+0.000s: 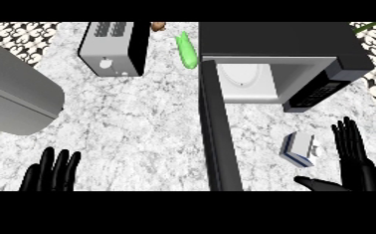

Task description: Pick up the milk, place it into the microwave and close the microwave

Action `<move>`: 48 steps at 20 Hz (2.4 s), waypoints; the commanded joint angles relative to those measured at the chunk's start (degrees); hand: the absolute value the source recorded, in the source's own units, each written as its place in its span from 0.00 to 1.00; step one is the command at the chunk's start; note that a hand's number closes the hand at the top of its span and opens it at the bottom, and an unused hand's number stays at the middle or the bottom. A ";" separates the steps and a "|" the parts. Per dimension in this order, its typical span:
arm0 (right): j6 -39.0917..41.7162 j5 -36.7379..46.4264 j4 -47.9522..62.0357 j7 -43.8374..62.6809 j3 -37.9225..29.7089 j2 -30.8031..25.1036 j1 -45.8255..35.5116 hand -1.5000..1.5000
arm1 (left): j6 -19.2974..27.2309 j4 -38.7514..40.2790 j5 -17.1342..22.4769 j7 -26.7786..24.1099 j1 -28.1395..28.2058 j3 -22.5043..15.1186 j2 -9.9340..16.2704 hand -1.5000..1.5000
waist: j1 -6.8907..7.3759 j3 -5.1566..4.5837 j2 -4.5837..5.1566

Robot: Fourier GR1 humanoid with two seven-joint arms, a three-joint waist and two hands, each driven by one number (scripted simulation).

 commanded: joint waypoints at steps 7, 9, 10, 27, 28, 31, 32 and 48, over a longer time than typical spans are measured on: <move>6.50 -2.08 22.09 -13.28 -4.43 -4.89 -6.54 0.00 | 4.49 -1.77 -6.02 0.22 1.47 -7.44 0.46 0.00 | 0.15 0.06 0.02; 3.74 -0.54 27.59 -13.11 -3.52 -3.72 -12.38 0.00 | 3.51 -0.14 -2.50 1.04 -2.19 -2.47 1.67 0.00 | 0.12 0.02 0.09; 4.45 -0.32 34.55 -18.83 -5.23 -4.80 -13.62 0.00 | 3.95 -0.33 -2.36 -1.90 2.96 -5.43 2.83 0.00 | 0.61 0.06 0.08; -3.91 10.36 54.50 -40.89 -0.61 -7.59 -20.25 1.00 | 6.64 -0.02 -1.09 -0.71 -0.32 -3.49 4.50 0.00 | 0.49 0.14 0.29; -3.76 9.71 52.45 -40.05 -0.28 -5.74 -19.63 1.00 | 7.49 -0.49 -3.08 -1.44 1.29 -6.54 4.51 0.00 | 0.26 0.05 0.02; 8.45 7.28 53.92 -38.76 -0.22 -6.80 -21.69 1.00 | 6.53 0.00 -0.78 -2.45 1.29 -4.87 5.76 0.00 | 0.54 0.09 0.09; 8.06 7.63 53.74 -41.82 0.53 -5.18 -20.21 1.00 | 7.55 0.49 -3.44 -2.44 0.86 -6.99 4.65 0.00 | 0.53 0.19 0.10; 8.25 4.30 27.95 -29.63 10.47 -2.14 -10.15 1.00 | 7.94 -2.69 3.66 -6.36 7.19 -3.35 9.18 0.00 | -0.14 -0.14 -0.29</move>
